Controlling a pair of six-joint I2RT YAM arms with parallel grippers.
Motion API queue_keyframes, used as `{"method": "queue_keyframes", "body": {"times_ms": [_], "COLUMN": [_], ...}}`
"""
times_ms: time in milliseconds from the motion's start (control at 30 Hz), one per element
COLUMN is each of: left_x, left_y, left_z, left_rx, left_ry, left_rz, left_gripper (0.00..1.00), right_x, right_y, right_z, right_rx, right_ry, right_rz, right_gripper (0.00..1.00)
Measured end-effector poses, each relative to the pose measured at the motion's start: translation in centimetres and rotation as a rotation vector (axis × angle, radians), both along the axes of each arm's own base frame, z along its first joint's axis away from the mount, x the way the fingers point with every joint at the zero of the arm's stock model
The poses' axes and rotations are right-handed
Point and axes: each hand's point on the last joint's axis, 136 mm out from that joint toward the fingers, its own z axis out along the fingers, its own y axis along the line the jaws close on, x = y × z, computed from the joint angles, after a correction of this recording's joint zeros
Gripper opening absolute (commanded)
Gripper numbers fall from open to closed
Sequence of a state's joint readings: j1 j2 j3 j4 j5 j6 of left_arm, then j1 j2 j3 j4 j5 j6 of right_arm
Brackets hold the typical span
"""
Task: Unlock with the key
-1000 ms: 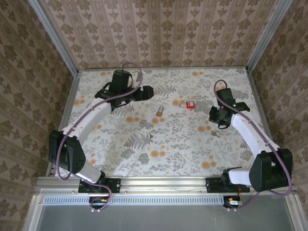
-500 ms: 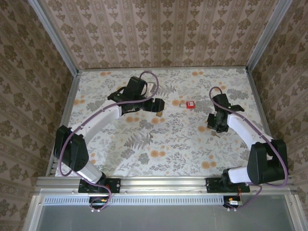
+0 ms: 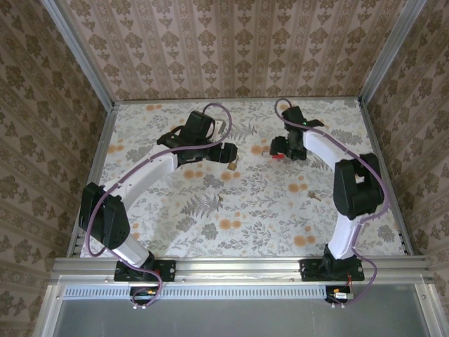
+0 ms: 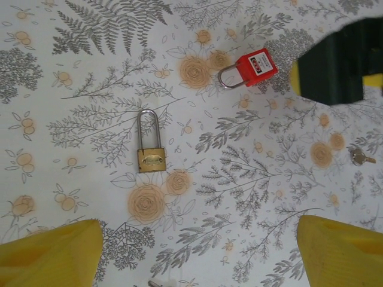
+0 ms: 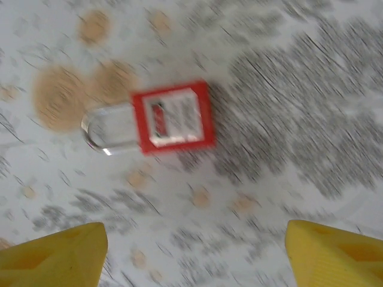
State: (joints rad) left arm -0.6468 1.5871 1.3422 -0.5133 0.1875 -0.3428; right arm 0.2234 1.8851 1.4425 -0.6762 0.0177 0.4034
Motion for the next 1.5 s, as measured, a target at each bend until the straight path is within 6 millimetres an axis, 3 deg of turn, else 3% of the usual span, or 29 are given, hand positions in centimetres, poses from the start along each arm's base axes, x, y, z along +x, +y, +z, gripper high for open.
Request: {"method": "queue_keyframes", "body": {"times_ms": [167, 433, 633, 900, 1133, 1233, 1500], "left_x": [0.0, -0.1, -0.2, -0.2, -0.2, -0.2, -0.3], "left_y": [0.2, 0.5, 0.6, 0.6, 0.6, 0.6, 0.7], "left_z": [-0.2, -0.1, 0.6, 0.7, 0.7, 0.8, 1.3], "left_rx": [0.013, 0.022, 0.014, 0.011, 0.012, 0.013, 0.009], "left_ry": [0.0, -0.002, -0.016, -0.019, -0.019, -0.023, -0.039], "left_rz": [0.003, 0.007, 0.008, 0.008, 0.007, 0.004, -0.003], "left_gripper": [0.85, 0.85, 0.85, 0.85, 0.85, 0.85, 0.85], "right_x": [3.0, 5.0, 4.4, 4.1, 3.8, 3.6, 3.3], "right_y": [0.9, 0.6, 0.5, 0.5, 0.6, 0.6, 0.9], "right_z": [-2.0, -3.7, -4.5, -4.7, -5.5, -5.6, -5.5], "right_rx": [-0.017, -0.088, -0.102, -0.107, -0.111, -0.111, -0.12], "right_ry": [0.041, 0.115, 0.156, 0.165, 0.19, 0.198, 0.188], "right_rz": [0.047, 0.075, 0.091, 0.12, 0.141, 0.155, 0.165], "right_gripper": [0.85, 0.73, 0.73, 0.6, 0.59, 0.51, 0.44]}}
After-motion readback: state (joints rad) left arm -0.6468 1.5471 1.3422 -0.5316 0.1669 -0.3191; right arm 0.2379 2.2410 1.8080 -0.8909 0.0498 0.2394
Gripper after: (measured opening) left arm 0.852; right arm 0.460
